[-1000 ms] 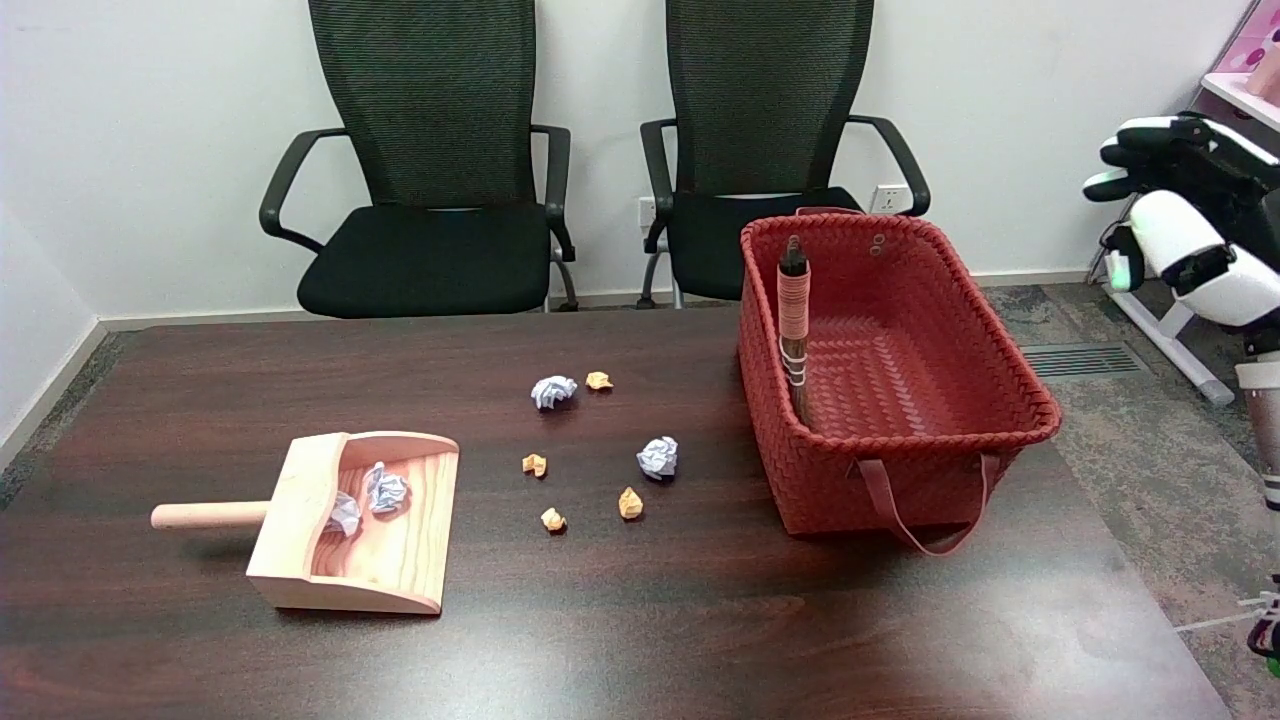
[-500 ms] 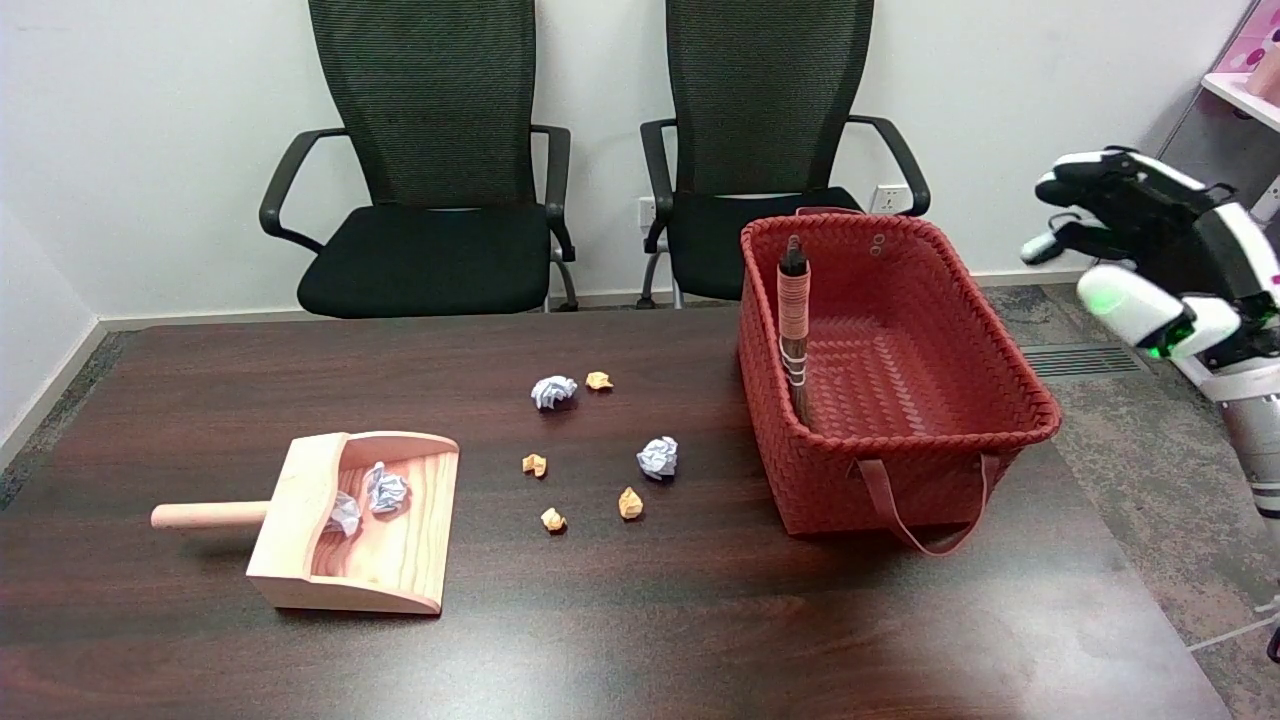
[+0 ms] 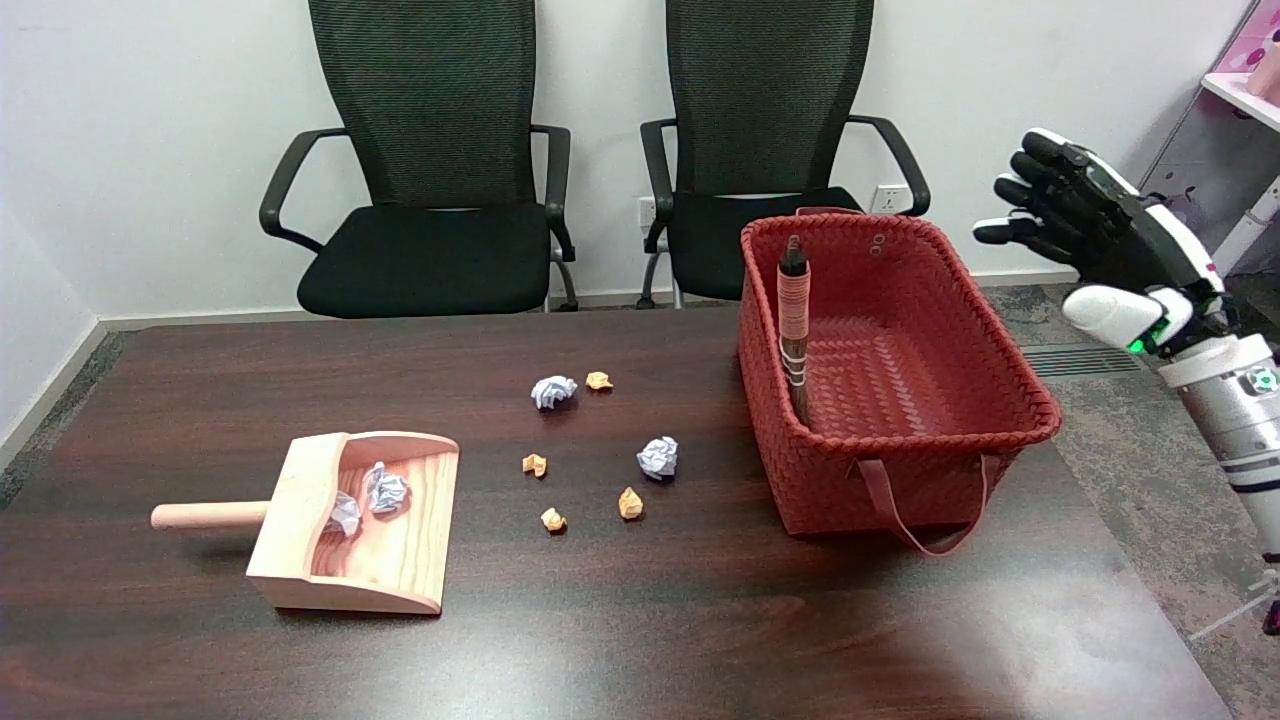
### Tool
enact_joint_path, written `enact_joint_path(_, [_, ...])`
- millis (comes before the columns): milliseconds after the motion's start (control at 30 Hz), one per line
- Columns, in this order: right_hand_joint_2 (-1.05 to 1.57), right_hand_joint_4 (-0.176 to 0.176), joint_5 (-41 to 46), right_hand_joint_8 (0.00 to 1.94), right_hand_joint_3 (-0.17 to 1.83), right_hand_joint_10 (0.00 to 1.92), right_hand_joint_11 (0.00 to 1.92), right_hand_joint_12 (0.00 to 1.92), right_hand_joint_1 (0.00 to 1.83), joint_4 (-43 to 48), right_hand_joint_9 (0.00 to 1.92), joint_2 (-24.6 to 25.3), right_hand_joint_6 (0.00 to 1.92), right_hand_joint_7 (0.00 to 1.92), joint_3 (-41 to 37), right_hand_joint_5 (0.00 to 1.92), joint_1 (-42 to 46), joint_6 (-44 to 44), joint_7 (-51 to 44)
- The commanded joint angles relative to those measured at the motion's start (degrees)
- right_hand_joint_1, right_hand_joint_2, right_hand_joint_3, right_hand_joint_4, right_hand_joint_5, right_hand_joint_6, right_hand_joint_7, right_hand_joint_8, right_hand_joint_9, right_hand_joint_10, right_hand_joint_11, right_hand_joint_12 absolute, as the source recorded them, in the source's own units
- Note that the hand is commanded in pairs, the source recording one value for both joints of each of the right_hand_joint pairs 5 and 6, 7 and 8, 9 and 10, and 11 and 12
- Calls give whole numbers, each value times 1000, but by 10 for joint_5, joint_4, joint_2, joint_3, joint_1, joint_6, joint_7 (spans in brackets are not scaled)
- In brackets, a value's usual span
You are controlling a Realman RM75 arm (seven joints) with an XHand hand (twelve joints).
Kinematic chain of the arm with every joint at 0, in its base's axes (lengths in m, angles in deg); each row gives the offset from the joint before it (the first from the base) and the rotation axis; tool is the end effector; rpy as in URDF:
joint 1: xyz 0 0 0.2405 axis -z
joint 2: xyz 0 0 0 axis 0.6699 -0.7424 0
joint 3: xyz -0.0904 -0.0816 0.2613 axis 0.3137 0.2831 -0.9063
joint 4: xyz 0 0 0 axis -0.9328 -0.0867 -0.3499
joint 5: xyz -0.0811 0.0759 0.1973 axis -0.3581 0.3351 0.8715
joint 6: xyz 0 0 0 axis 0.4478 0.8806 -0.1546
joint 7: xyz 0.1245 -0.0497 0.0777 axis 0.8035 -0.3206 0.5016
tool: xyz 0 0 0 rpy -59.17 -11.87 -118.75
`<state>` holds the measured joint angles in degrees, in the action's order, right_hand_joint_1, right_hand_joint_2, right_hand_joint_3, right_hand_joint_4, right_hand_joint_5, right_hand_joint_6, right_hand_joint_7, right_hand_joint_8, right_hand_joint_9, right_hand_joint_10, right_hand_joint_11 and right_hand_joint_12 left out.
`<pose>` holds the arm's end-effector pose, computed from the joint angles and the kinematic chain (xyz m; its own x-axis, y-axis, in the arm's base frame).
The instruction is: Pick up the broom by its handle.
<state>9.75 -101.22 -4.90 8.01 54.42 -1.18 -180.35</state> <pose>-0.2171 -0.2308 0.5520 0.2301 0.1059 0.9674 -0.8601 -0.4430 0.2531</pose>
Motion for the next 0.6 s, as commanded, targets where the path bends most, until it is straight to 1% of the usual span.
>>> enact_joint_path(33, [69,-143,-32,203,680,324,645,645,869,-28,324,7,203,203,-32,203,-15,-57,68])
enact_joint_path(100, [122,-163,-32,210,678,345,678,678,866,-28,345,7,210,210,-33,210,-15,-52,79])
enact_joint_path(233, [161,-175,-32,218,671,355,688,688,866,-28,355,7,218,218,-47,218,-15,-43,107])
enact_joint_path(333, [183,-174,-32,217,667,357,688,688,828,-31,357,7,217,217,-48,217,-15,-42,119])
enact_joint_path(600, [228,-176,-32,241,682,360,686,686,820,-35,360,7,241,241,-55,241,-16,-43,120])
